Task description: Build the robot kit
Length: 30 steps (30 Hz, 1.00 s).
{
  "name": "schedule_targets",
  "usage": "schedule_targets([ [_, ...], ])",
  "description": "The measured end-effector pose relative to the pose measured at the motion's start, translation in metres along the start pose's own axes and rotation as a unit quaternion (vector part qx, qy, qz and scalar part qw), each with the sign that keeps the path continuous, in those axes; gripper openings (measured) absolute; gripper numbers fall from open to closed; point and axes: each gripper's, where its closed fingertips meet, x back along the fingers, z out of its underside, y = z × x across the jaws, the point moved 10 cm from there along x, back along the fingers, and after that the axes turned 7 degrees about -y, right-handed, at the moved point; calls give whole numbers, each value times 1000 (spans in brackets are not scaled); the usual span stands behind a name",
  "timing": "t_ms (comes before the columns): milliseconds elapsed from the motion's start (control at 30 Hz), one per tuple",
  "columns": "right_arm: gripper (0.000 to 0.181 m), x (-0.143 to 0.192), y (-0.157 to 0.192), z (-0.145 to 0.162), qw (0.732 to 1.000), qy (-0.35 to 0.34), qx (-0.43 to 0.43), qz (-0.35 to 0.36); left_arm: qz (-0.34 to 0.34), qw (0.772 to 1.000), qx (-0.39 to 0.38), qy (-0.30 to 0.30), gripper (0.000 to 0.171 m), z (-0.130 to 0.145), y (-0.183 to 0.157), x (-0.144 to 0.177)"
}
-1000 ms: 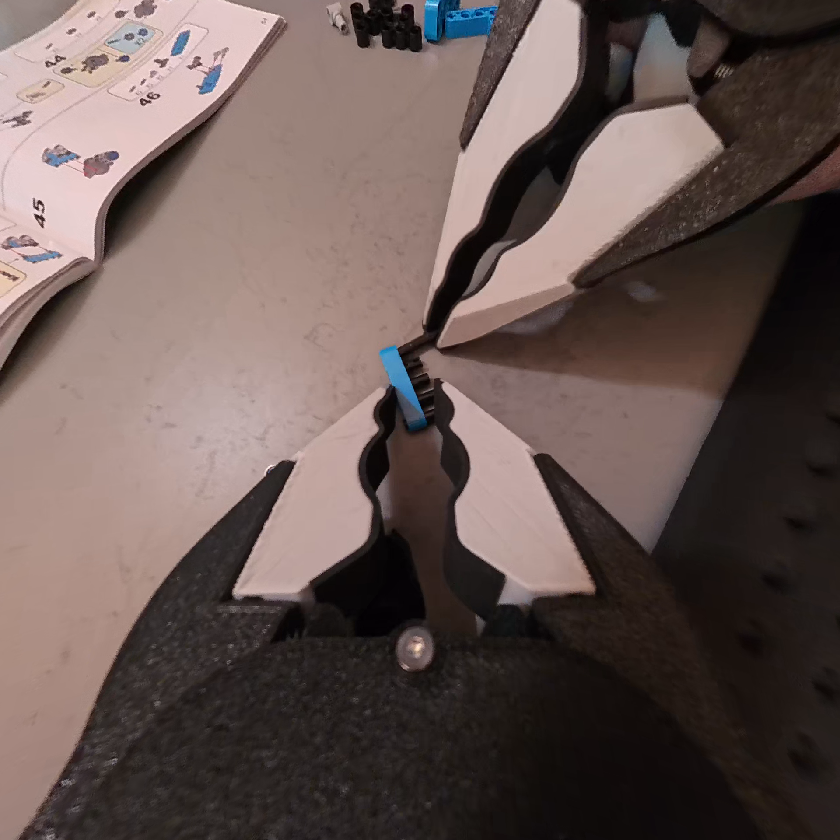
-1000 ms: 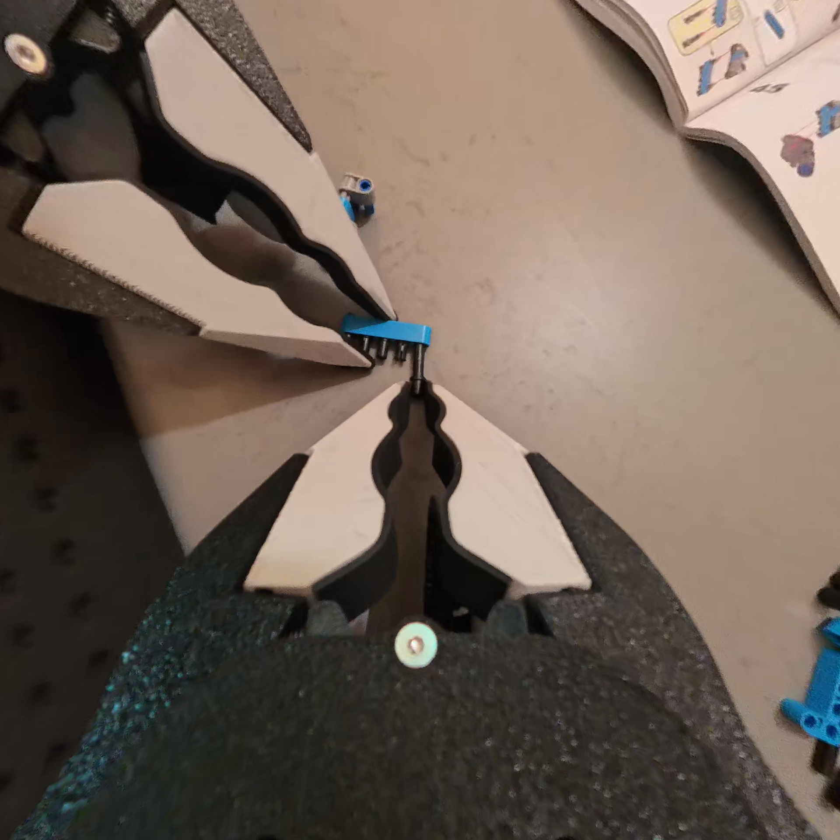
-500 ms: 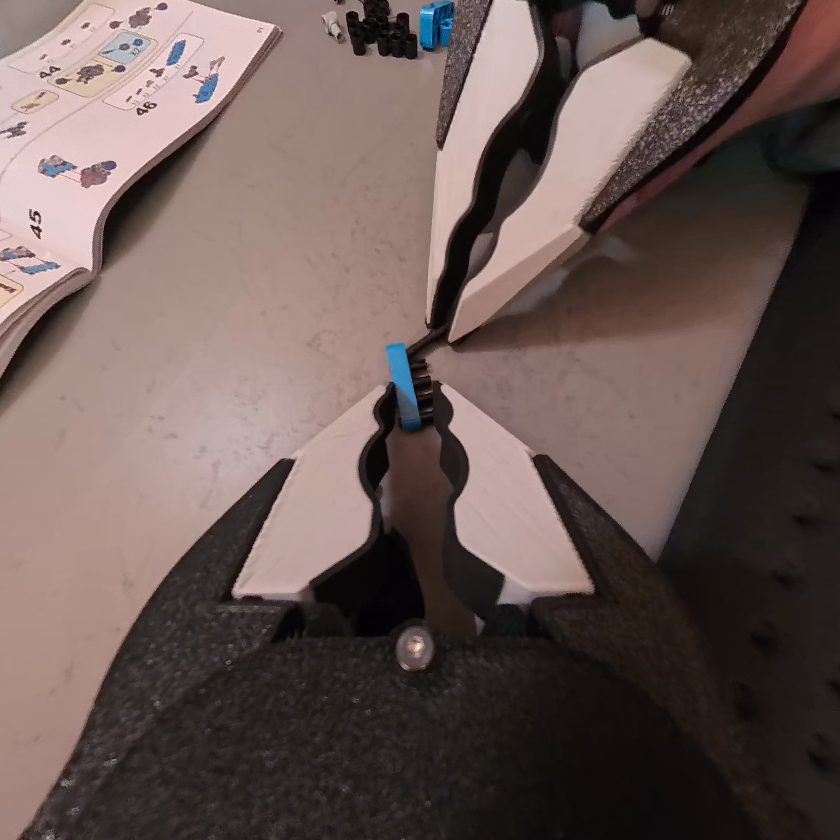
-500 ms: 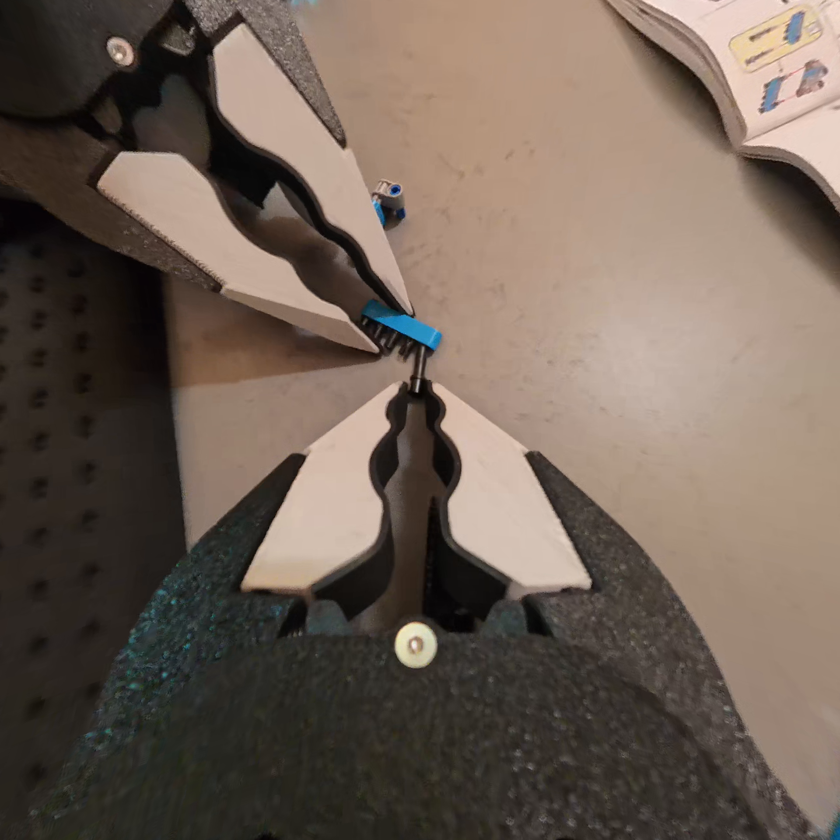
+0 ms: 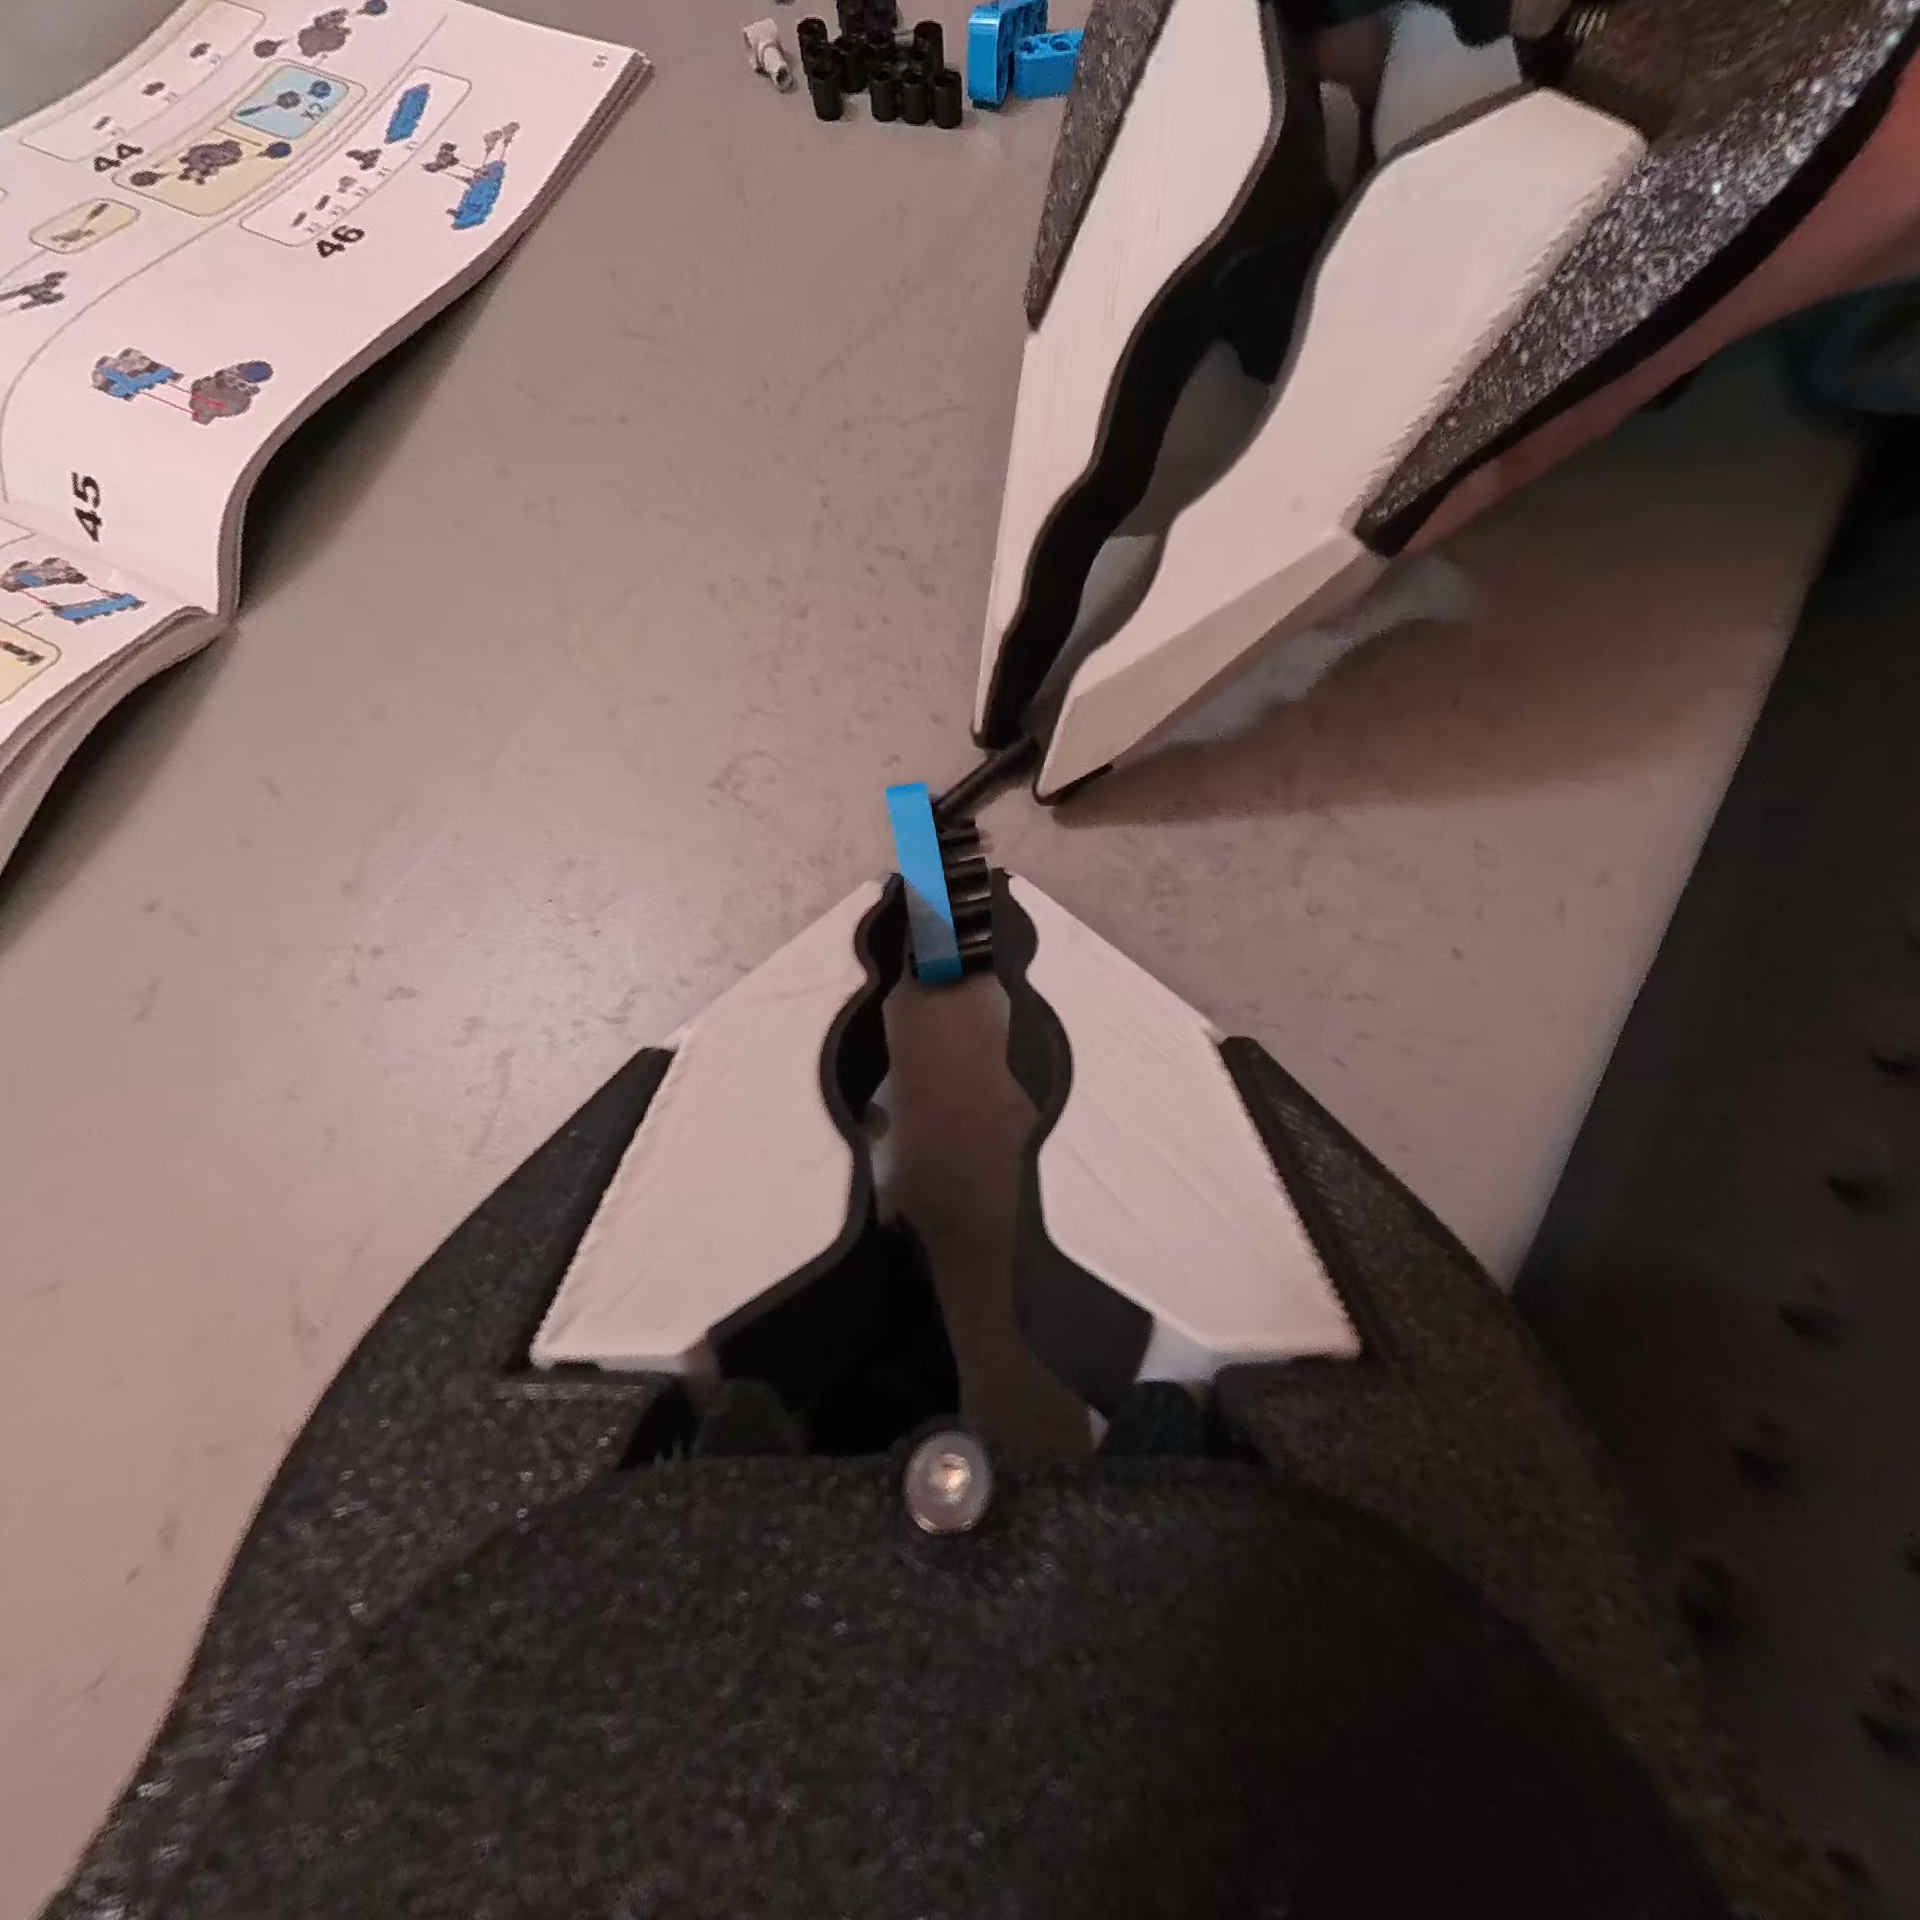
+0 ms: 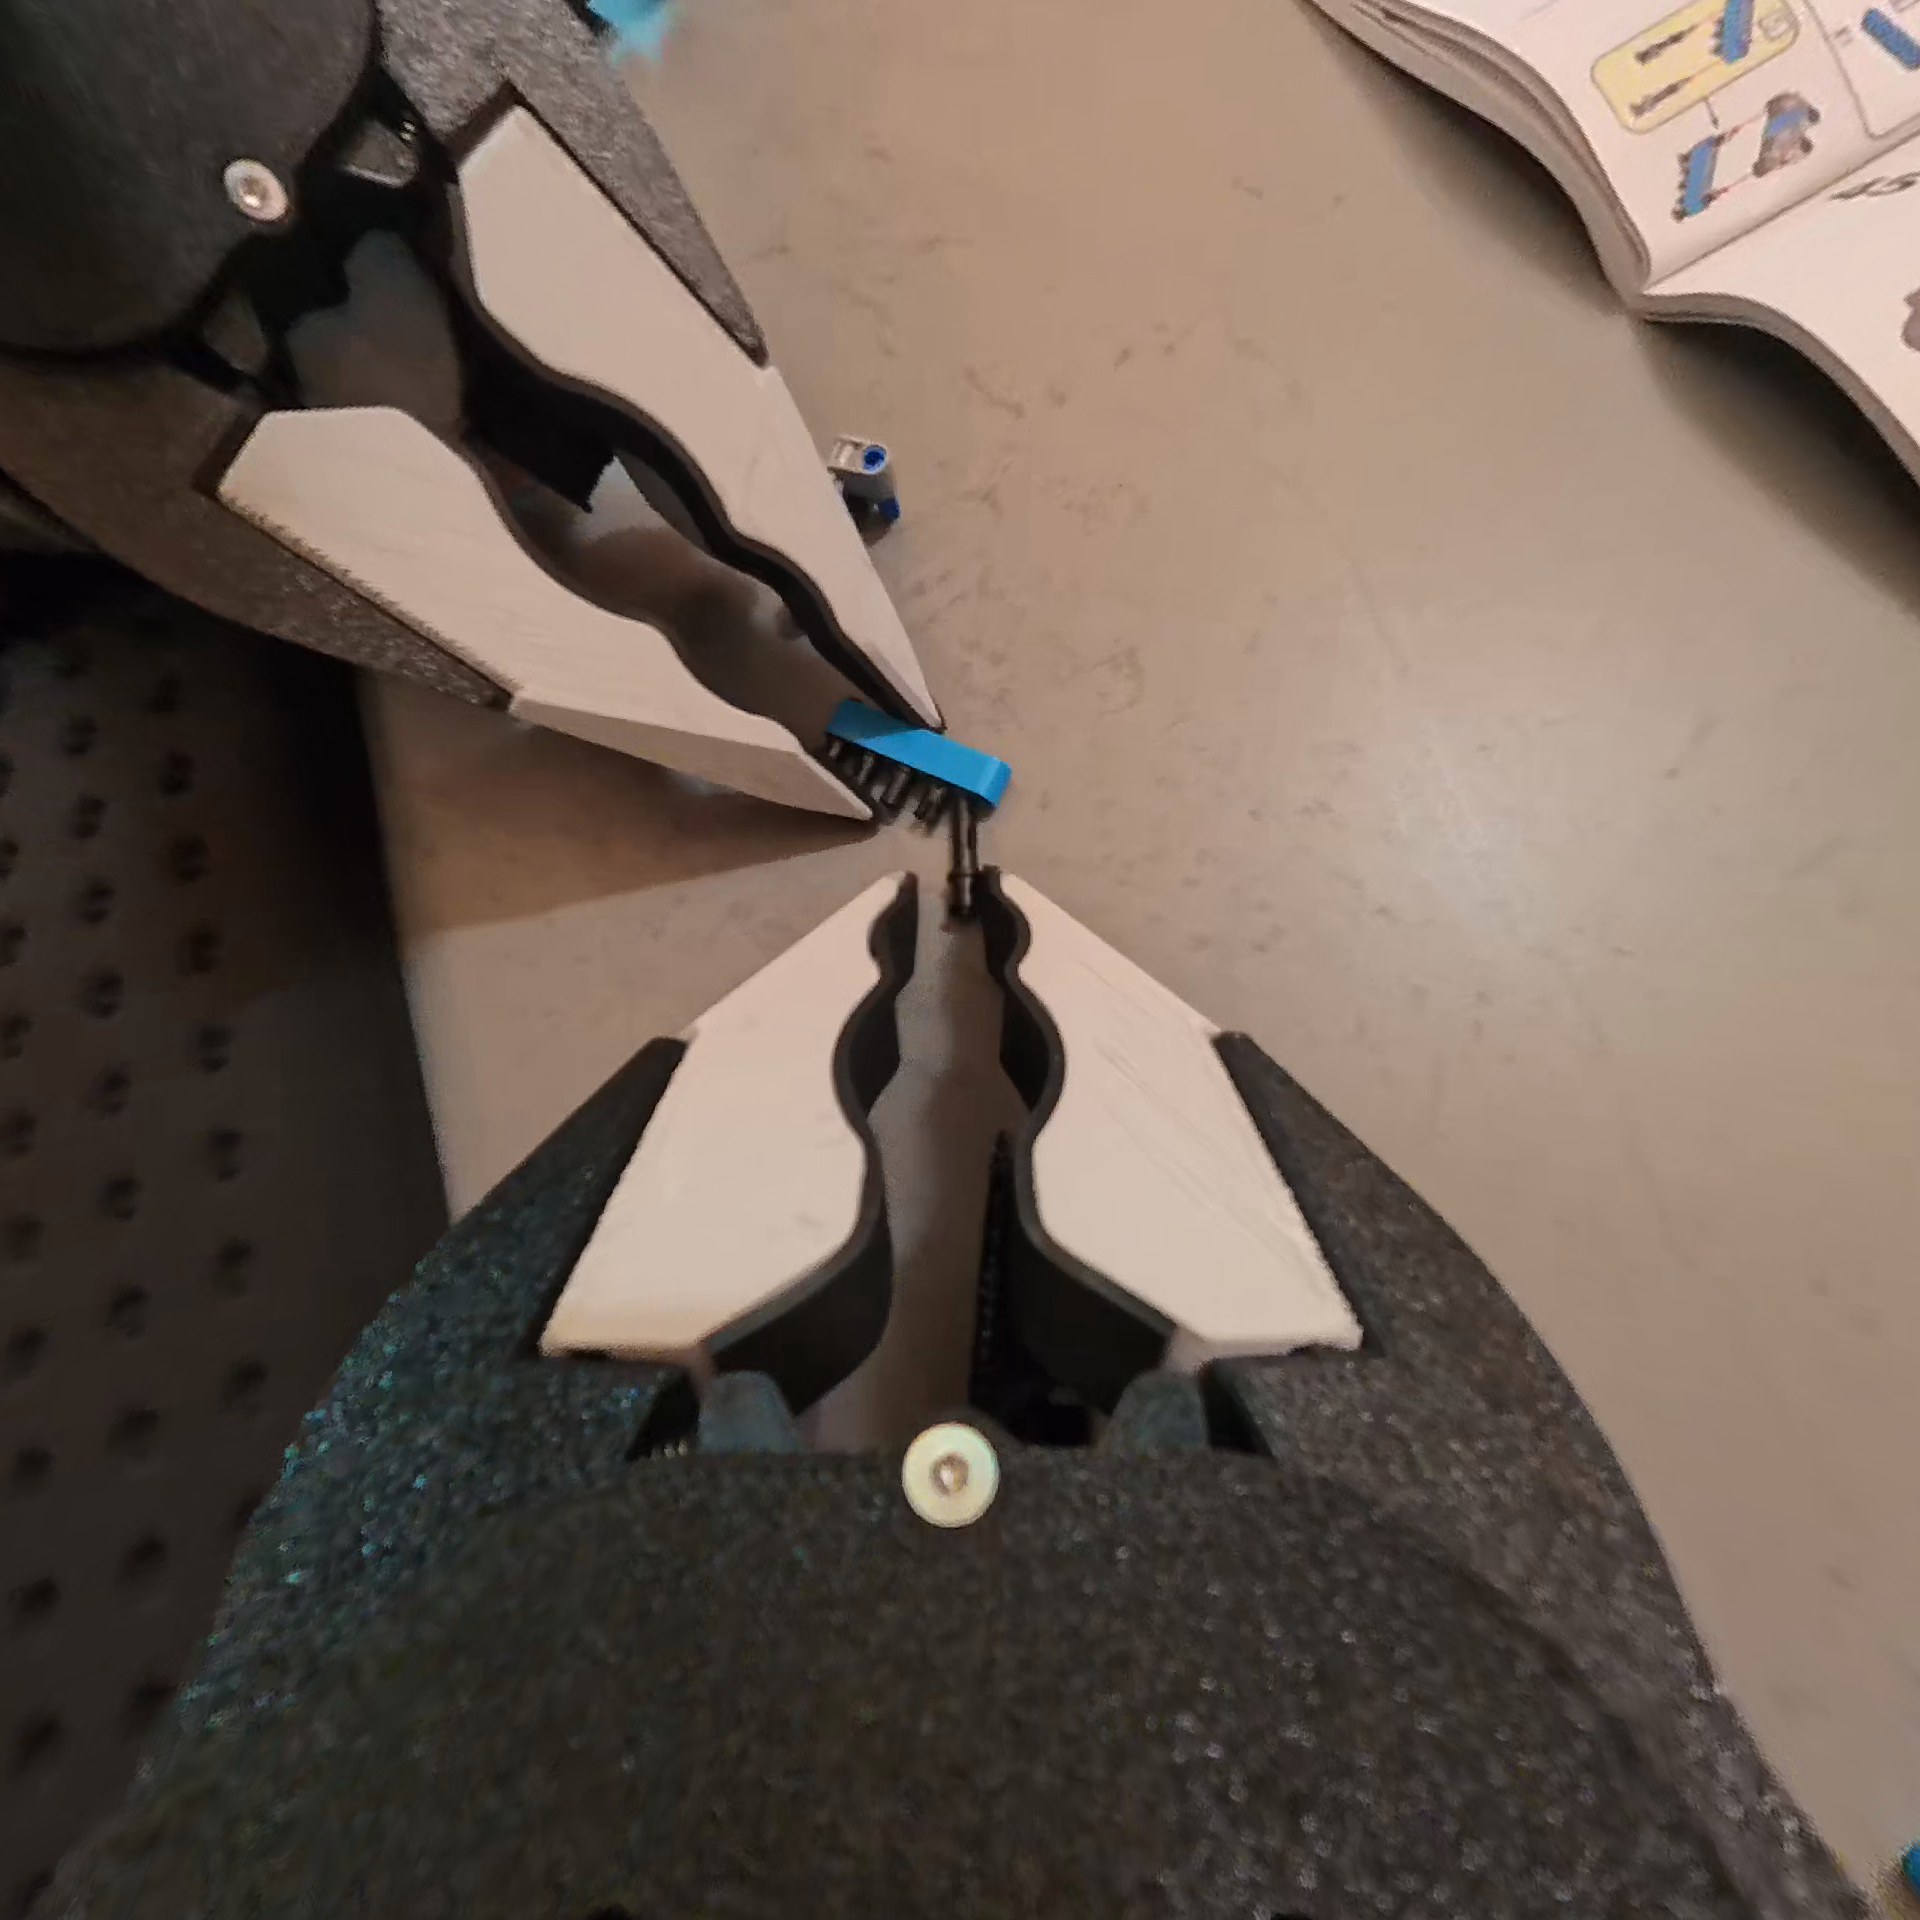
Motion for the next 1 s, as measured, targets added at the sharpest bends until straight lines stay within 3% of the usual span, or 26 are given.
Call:
schedule_targets([
  [100, 15, -1, 0, 1, 1000, -2, 2, -5, 5, 1000, 6, 0, 16, 0, 1, 0],
  [167, 27, 1, 1, -1, 999, -6, 13, -31, 9, 1000, 7, 0, 16, 0, 2, 0],
  [267, 31, 14, -2, -13, 991, 5, 120, -67, 18, 1000, 4, 0, 16, 1, 3, 1],
  [367, 25, 26, -13, -24, 963, 29, 229, -138, 24, 1000, 4, 0, 16, 1, 5, 2],
  [467, 25, 18, -29, -22, 943, 103, 216, -232, 23, 1000, 0, 0, 16, 1, 5, 2],
  [500, 30, 14, -31, -23, 941, 92, 217, -241, 24, 1000, 0, 0, 16, 1, 5, 2],
  [633, 39, -3, -34, -22, 927, 49, 287, -236, 38, 999, 0, 0, 16, 2, 7, 2],
  [700, 38, -11, -38, -21, 922, 67, 288, -248, 44, 999, 2, 0, 16, 2, 8, 2],
  [800, 22, -14, -44, -25, 920, 68, 286, -260, 43, 999, -2, 0, 16, 2, 8, 2],
  [1000, 26, -17, -42, -23, 919, 45, 292, -262, 43, 999, 0, 0, 16, 2, 8, 2],
])
